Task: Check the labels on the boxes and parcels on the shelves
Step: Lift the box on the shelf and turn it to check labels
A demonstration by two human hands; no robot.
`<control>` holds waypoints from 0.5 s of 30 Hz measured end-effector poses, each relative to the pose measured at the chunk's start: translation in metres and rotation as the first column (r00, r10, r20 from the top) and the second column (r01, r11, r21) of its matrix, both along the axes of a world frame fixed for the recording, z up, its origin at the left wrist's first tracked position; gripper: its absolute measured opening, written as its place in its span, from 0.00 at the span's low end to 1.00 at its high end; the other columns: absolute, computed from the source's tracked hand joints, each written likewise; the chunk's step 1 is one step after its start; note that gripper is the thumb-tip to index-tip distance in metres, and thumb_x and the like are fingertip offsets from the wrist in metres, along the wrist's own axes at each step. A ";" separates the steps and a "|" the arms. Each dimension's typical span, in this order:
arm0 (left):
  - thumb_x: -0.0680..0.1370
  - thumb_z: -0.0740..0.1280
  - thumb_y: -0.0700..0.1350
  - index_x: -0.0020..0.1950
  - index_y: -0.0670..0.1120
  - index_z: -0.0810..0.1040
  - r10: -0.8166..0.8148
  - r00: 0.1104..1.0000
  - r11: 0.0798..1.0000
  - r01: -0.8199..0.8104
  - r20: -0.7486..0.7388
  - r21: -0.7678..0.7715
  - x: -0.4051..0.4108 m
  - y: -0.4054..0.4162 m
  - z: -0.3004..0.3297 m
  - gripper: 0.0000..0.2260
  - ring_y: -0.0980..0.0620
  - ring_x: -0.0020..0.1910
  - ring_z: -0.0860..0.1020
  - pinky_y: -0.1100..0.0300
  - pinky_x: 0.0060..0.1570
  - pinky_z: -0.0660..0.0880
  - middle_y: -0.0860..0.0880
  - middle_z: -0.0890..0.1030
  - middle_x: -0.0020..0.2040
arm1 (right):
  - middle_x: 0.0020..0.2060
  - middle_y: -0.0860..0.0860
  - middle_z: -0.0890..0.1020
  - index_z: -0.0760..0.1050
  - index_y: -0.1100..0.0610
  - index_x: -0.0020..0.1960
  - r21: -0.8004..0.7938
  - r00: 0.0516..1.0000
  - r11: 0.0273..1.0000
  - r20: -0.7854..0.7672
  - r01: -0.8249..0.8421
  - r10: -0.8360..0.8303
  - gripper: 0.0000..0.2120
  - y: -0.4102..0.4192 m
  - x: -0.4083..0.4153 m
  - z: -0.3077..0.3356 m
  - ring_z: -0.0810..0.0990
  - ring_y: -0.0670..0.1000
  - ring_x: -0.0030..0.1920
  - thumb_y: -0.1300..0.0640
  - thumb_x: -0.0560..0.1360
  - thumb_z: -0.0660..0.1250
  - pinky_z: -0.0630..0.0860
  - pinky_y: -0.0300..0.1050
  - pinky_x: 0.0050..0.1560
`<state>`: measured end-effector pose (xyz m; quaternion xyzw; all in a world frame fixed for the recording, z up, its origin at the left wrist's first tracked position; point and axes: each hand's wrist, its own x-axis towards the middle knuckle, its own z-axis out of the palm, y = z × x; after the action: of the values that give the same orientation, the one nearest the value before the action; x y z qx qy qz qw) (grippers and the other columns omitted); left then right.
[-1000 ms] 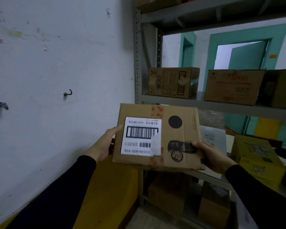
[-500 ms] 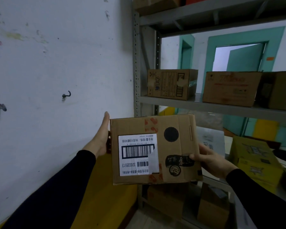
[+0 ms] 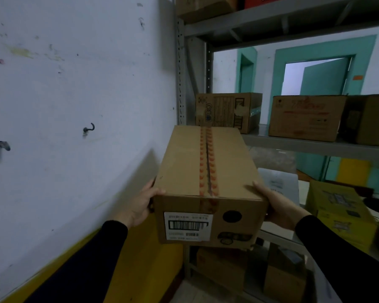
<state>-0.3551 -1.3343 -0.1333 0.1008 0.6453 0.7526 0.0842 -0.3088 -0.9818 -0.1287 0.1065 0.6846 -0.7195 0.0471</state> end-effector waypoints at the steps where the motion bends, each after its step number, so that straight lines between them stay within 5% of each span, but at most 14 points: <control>1: 0.65 0.74 0.44 0.63 0.54 0.76 0.003 1.000 1.000 -0.003 0.011 0.004 -0.001 -0.003 -0.002 0.26 0.45 0.58 0.80 0.51 0.54 0.76 0.45 0.83 0.59 | 0.58 0.62 0.79 0.71 0.56 0.66 0.001 1.000 1.000 -0.002 -0.002 0.002 0.34 -0.001 0.002 -0.003 0.79 0.62 0.59 0.40 0.65 0.70 0.72 0.64 0.67; 4: 0.64 0.77 0.52 0.66 0.50 0.74 0.090 0.995 0.994 -0.087 0.050 -0.061 -0.005 -0.005 0.001 0.31 0.44 0.59 0.78 0.48 0.58 0.75 0.41 0.80 0.63 | 0.60 0.62 0.78 0.69 0.55 0.71 -0.034 0.999 0.999 -0.028 -0.036 0.035 0.35 0.003 0.006 -0.013 0.78 0.63 0.60 0.47 0.67 0.72 0.72 0.62 0.68; 7: 0.69 0.74 0.64 0.73 0.53 0.68 0.039 0.999 0.979 -0.036 0.013 -0.201 -0.006 -0.002 0.002 0.37 0.47 0.64 0.77 0.44 0.67 0.72 0.50 0.78 0.66 | 0.63 0.59 0.76 0.69 0.48 0.72 -0.056 0.993 0.994 -0.073 -0.091 0.087 0.35 0.005 0.008 -0.021 0.76 0.63 0.63 0.50 0.67 0.78 0.69 0.63 0.70; 12: 0.80 0.66 0.52 0.77 0.58 0.60 0.043 0.993 0.971 -0.067 -0.107 -0.230 -0.002 0.003 -0.005 0.27 0.51 0.67 0.73 0.47 0.70 0.69 0.54 0.74 0.68 | 0.62 0.56 0.75 0.64 0.45 0.72 -0.001 0.984 0.990 -0.108 -0.141 0.140 0.26 0.002 0.011 -0.014 0.76 0.58 0.61 0.57 0.77 0.66 0.75 0.50 0.54; 15: 0.80 0.66 0.53 0.77 0.57 0.62 0.052 0.989 0.972 -0.083 -0.141 -0.221 -0.004 0.003 -0.001 0.27 0.52 0.66 0.74 0.49 0.68 0.71 0.55 0.74 0.68 | 0.62 0.56 0.75 0.65 0.46 0.71 -0.014 0.985 0.991 -0.108 -0.135 0.133 0.22 0.001 0.010 -0.013 0.75 0.58 0.62 0.58 0.80 0.64 0.76 0.50 0.53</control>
<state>-0.3589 -1.3310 -0.1345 0.1187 0.7342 0.6680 0.0260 -0.2984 -0.9806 -0.1421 0.0212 0.6841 -0.7267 0.0598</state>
